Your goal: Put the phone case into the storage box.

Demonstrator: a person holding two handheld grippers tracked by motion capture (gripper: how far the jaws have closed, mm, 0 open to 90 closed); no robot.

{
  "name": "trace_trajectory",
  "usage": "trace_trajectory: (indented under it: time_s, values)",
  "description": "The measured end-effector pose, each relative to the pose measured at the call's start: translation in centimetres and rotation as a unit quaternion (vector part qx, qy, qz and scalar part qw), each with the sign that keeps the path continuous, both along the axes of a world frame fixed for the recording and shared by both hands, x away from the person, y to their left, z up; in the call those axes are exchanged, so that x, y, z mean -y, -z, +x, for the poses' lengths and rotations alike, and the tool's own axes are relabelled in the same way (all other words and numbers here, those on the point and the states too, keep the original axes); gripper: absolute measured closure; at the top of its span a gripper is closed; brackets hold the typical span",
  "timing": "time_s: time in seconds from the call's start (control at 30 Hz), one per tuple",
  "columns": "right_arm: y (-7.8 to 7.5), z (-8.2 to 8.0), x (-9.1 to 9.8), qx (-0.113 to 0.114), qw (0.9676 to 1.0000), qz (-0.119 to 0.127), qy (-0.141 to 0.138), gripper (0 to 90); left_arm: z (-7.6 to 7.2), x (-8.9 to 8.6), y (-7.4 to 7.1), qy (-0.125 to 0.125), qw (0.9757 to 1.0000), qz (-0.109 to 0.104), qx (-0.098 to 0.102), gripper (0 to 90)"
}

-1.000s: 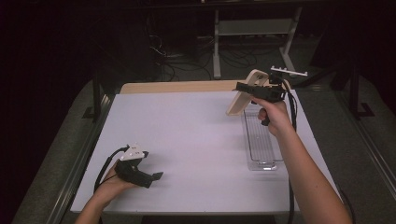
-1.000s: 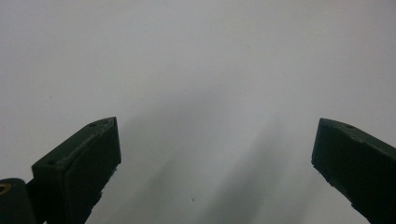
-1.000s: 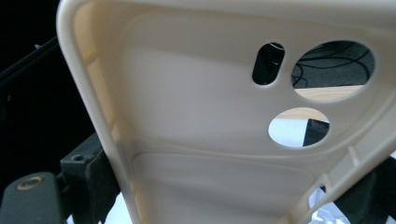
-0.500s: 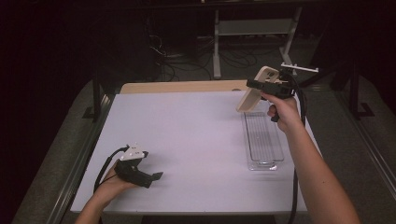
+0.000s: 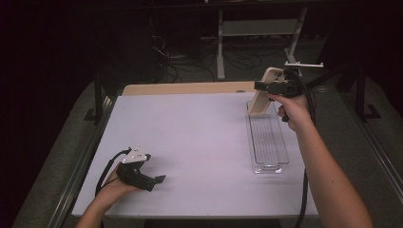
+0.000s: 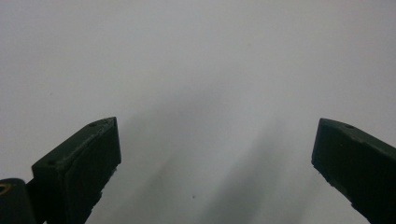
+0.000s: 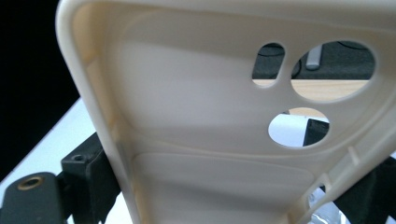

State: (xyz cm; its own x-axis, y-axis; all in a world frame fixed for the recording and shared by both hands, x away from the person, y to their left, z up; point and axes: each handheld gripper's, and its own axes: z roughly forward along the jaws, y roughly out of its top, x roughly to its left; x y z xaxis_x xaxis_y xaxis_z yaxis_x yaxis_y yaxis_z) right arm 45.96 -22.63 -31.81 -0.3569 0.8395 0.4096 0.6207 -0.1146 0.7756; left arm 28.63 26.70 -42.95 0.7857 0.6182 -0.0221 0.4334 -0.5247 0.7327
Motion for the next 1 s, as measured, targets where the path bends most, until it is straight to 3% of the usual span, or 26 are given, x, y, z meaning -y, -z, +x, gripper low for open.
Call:
trace_trajectory:
  time_s: [0.2,0.43,0.57,0.63,0.83,0.9,1.0]
  values:
    - [-0.3,0.3,-0.5,-0.011,0.9991,-0.04,-0.003,9.6,-0.1,0.1,0.0,-0.003,1.0,-0.006,0.0,1.0]
    - [-0.7,0.7,-1.1,-0.026,0.9969,-0.074,0.002,9.6,-0.1,0.1,-0.1,0.0,1.0,0.002,-0.001,1.0]
    - [-0.7,1.2,-1.6,-0.027,0.9939,-0.107,0.006,9.6,-0.1,0.1,0.0,-0.005,1.0,-0.007,0.0,1.0]
    - [-0.6,1.4,-1.9,-0.035,0.9918,-0.122,0.012,9.6,0.0,0.0,0.0,-0.001,1.0,0.0,0.001,1.0]
    - [0.2,2.3,-2.7,-0.062,0.9874,-0.144,0.022,9.6,-0.1,0.0,-0.1,0.001,1.0,0.003,0.0,1.0]
    - [0.5,2.6,-2.9,-0.069,0.9857,-0.151,0.028,9.6,-0.2,0.0,0.0,-0.005,1.0,-0.005,-0.004,1.0]
    - [1.0,3.2,-3.0,-0.077,0.9821,-0.168,0.037,9.6,0.0,-0.2,-0.1,-0.001,1.0,0.005,-0.003,1.0]
